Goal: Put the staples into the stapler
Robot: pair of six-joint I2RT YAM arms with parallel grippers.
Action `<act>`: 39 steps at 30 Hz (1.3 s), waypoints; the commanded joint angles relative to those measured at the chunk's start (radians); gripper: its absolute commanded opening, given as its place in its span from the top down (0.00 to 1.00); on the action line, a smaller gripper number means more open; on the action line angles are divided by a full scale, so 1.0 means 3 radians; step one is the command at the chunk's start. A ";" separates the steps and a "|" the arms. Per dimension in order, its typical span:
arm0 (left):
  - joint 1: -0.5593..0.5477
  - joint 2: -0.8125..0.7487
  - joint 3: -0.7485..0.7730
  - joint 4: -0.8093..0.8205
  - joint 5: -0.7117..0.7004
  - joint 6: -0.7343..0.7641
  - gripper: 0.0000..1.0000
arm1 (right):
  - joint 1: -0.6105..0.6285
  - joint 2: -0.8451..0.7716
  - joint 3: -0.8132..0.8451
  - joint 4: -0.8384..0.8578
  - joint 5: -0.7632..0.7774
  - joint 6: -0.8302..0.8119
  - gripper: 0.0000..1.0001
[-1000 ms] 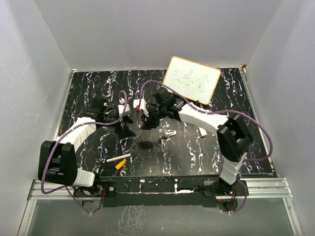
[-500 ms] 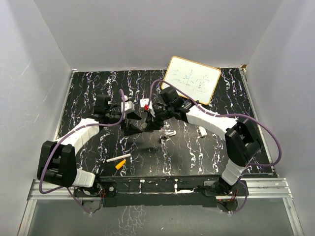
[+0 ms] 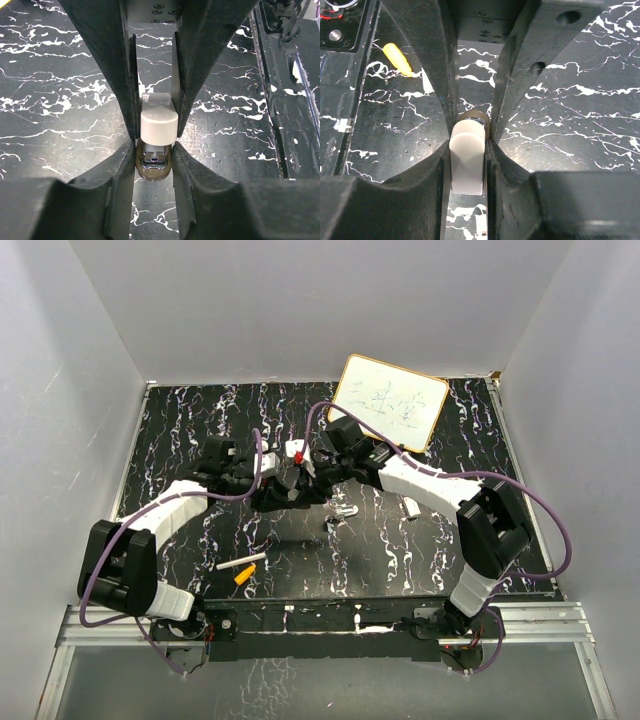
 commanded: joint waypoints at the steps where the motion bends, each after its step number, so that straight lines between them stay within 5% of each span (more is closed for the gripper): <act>1: -0.0019 -0.0010 -0.0036 -0.0084 0.0152 0.0198 0.78 | -0.0048 -0.0146 -0.0048 0.0274 -0.0091 0.0038 0.91; 6: -0.0020 0.0031 -0.0039 -0.0079 0.0097 0.0260 1.00 | -0.0191 -0.0256 -0.0208 0.0458 -0.0294 0.0154 0.90; 16: -0.0015 -0.0058 -0.0202 0.0080 -0.0048 0.0330 1.00 | -0.0454 -0.0471 -0.0682 0.0796 -0.0535 0.0214 0.76; 39: 0.0125 -0.0107 -0.0399 0.0538 -0.0245 0.0152 1.00 | -0.0616 -0.0648 -0.1156 0.0964 -0.0339 -0.0004 0.66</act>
